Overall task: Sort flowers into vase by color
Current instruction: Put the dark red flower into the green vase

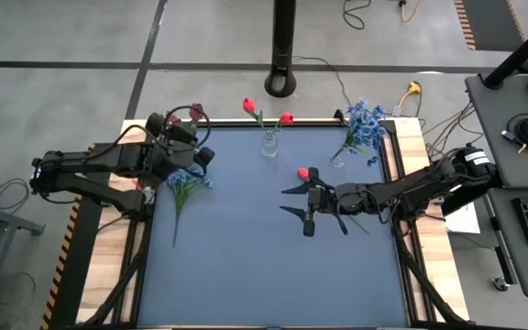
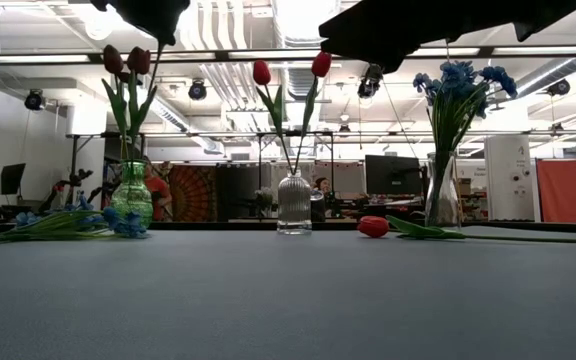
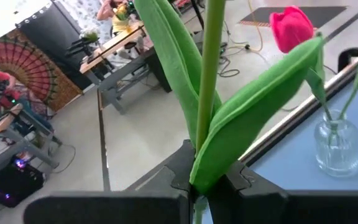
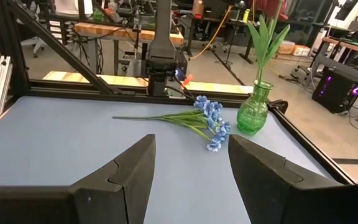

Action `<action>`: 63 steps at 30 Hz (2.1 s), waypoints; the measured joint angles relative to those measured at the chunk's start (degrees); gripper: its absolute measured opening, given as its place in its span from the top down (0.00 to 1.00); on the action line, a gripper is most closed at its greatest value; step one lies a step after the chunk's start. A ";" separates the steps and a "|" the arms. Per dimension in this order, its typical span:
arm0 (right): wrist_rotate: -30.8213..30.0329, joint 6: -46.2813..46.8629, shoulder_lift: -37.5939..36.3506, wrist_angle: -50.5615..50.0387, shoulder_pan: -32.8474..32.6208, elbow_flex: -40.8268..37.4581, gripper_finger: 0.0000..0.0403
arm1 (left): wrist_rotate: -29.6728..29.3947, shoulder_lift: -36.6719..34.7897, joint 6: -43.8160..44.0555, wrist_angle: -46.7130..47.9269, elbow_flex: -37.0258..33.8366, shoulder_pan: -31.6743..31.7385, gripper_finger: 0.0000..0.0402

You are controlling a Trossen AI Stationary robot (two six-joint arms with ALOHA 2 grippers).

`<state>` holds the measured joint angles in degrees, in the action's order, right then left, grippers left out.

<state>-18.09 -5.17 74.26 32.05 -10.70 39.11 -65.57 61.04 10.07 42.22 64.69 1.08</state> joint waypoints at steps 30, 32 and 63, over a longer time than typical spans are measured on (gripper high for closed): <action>0.00 -0.91 0.00 -0.04 0.02 0.00 0.51 | 2.10 0.07 -0.59 -5.17 0.00 10.92 0.98; 0.00 -0.92 0.00 -0.04 0.02 0.00 0.51 | 2.99 0.07 -0.59 -5.19 0.00 11.31 0.98; 0.00 -1.01 0.00 -0.10 -0.02 0.00 0.51 | 9.22 0.07 0.04 -11.68 -3.34 16.30 0.98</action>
<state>-18.09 -6.17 74.26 31.95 -10.72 39.11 -56.35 61.10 10.11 30.55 61.34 17.39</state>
